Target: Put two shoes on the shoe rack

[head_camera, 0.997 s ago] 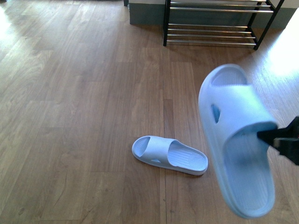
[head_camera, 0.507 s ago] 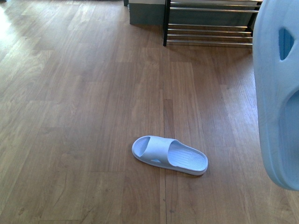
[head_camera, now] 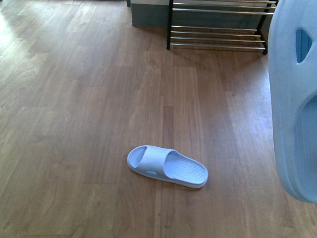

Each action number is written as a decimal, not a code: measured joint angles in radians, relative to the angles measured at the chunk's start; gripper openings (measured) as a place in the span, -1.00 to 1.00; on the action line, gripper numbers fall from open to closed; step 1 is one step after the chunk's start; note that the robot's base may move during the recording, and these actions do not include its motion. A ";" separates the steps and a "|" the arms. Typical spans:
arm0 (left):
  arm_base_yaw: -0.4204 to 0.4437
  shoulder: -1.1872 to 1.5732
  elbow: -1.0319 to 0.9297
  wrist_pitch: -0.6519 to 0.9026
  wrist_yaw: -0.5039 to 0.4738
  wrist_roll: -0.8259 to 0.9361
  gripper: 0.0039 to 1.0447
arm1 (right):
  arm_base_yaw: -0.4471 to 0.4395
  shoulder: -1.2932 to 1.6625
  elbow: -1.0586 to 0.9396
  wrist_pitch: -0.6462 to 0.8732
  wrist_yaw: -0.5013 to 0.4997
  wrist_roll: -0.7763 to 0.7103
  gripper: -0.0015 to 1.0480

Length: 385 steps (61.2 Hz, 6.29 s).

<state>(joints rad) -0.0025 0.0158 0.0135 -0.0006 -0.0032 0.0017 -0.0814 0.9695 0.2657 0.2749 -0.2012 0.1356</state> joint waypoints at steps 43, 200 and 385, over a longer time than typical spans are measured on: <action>0.001 0.000 0.000 0.000 0.004 0.000 0.83 | -0.005 0.002 -0.002 0.000 0.008 0.002 -0.97; -0.235 2.884 0.939 0.840 -0.479 -0.387 0.83 | -0.004 0.002 -0.002 0.000 0.003 0.002 -0.97; -0.304 2.916 0.974 0.764 -0.575 -0.576 0.83 | -0.004 0.002 -0.002 0.000 0.003 0.002 -0.97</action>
<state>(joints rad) -0.3065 2.9318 0.9871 0.7631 -0.5785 -0.5743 -0.0856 0.9714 0.2642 0.2749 -0.1982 0.1375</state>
